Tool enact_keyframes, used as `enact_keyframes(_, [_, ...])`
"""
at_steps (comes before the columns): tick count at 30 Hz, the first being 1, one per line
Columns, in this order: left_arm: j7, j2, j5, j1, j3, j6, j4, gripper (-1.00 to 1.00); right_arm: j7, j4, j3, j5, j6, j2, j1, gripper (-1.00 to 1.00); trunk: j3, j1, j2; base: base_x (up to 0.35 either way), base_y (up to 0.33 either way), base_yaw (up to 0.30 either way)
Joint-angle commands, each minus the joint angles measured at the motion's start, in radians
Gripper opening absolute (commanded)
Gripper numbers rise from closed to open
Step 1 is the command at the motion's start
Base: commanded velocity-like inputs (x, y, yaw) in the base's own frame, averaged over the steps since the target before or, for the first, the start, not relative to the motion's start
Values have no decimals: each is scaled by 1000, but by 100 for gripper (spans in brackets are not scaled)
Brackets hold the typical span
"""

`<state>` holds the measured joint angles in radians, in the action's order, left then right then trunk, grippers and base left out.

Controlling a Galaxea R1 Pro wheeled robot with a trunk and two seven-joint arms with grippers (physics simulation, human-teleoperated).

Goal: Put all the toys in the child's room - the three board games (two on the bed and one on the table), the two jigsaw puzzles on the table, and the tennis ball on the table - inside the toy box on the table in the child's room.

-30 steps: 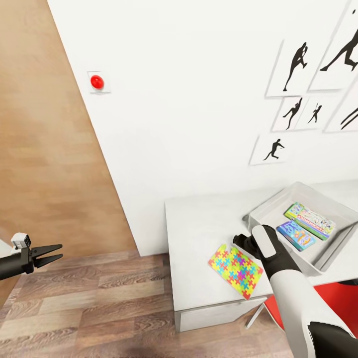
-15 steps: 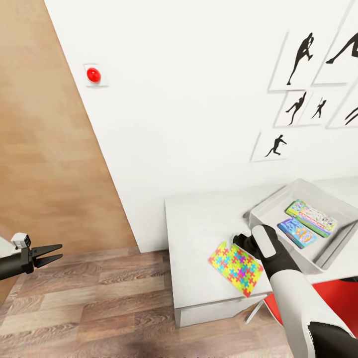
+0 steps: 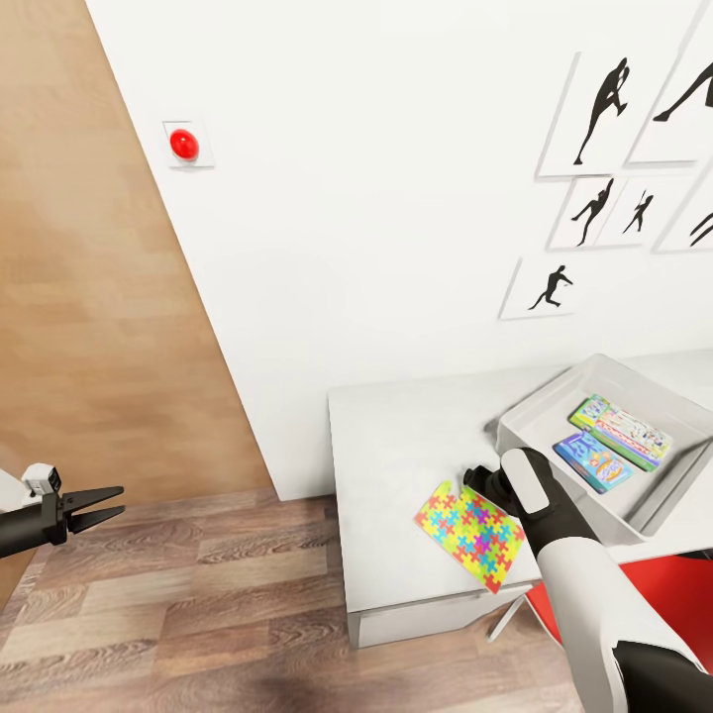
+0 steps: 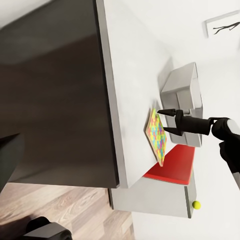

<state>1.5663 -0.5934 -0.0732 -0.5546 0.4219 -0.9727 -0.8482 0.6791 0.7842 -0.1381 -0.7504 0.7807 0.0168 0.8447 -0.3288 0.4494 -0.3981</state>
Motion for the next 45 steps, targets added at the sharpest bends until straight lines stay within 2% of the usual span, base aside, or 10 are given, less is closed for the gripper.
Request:
enact_keyframes(1, [5,0,1,-1,0,-11,0,100,10,1,0,-10,2,0,1,100,-2,1,-2,0,0,0])
enact_keyframes(14, [5,0,1,-1,0,-11,0,100,10,1,0,-10,2,0,1,100,-13,1,-2,0,0,0])
enact_keyframes(45, [5,0,1,-1,0,-11,0,100,10,3,0,-10,2,0,1,100,-14,1,-2,-50,36,0])
